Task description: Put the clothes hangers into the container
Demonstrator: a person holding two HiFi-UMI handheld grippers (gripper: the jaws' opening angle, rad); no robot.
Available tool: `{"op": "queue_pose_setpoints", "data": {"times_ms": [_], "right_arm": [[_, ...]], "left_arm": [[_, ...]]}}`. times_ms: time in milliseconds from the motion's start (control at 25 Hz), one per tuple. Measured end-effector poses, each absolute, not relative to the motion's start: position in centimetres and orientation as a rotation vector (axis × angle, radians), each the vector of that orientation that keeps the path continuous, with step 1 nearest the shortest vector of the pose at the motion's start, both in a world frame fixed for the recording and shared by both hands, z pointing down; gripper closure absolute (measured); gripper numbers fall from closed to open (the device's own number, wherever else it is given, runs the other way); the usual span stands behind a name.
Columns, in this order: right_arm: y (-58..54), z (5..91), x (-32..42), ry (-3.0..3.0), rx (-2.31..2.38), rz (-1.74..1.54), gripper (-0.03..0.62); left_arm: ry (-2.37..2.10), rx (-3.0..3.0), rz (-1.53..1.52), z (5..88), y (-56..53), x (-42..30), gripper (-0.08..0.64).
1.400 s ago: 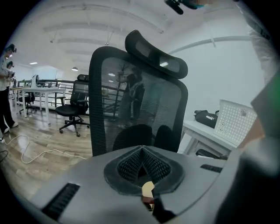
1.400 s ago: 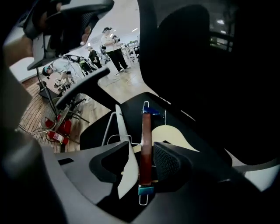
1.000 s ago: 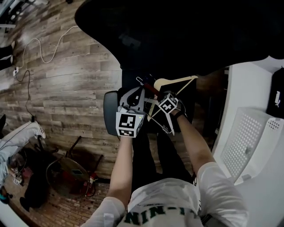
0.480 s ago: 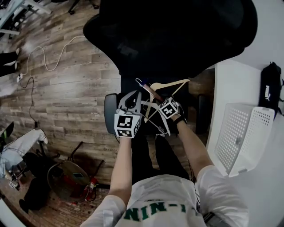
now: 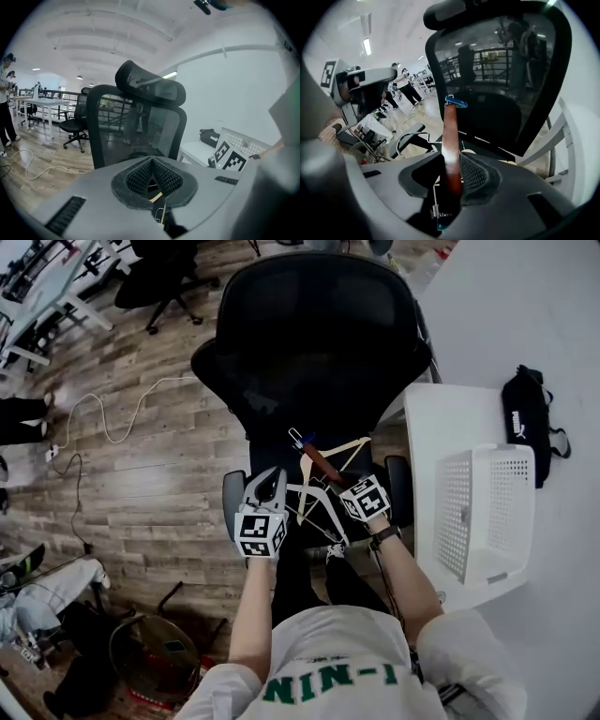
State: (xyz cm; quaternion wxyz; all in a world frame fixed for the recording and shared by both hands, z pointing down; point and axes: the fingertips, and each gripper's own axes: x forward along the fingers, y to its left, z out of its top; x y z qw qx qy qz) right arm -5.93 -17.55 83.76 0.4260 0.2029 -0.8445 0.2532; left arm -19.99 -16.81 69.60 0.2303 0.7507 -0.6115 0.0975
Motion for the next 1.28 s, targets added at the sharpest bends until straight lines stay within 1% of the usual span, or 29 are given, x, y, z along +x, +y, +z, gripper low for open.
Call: {"op": "queue_pose_setpoints", "data": {"times_ms": [320, 600, 800, 960, 1120, 1280], "right_arm": [[-18.5, 66.7, -2.3, -2.223, 0.721, 0.536, 0.454], [-17.0, 54.7, 4.7, -2.312, 0.866, 0.498, 0.454], [-15.8, 50.3, 13.4, -2.275, 1.058, 0.47, 0.454], [-14.6, 48.2, 20.1, -2.221, 1.208, 0.541, 0.454], [-12.6, 47.8, 26.3, -2.152, 1.29, 0.624, 0.454], [-11.5, 49.2, 31.9, -2.021, 1.315, 0.643, 0.454]], "left_arm": [[-1.654, 2.185, 0.224, 58.7, -16.9, -17.1, 0.549], [-1.565, 2.375, 0.181, 50.3, -16.3, -10.3, 0.551], [-1.423, 2.544, 0.177, 46.9, -16.9, -2.1, 0.551], [-1.261, 2.646, 0.17, 45.1, -17.4, 3.9, 0.551], [-1.099, 2.723, 0.138, 43.9, -17.5, 9.4, 0.551], [-0.974, 2.763, 0.105, 43.2, -17.2, 13.7, 0.551]]}}
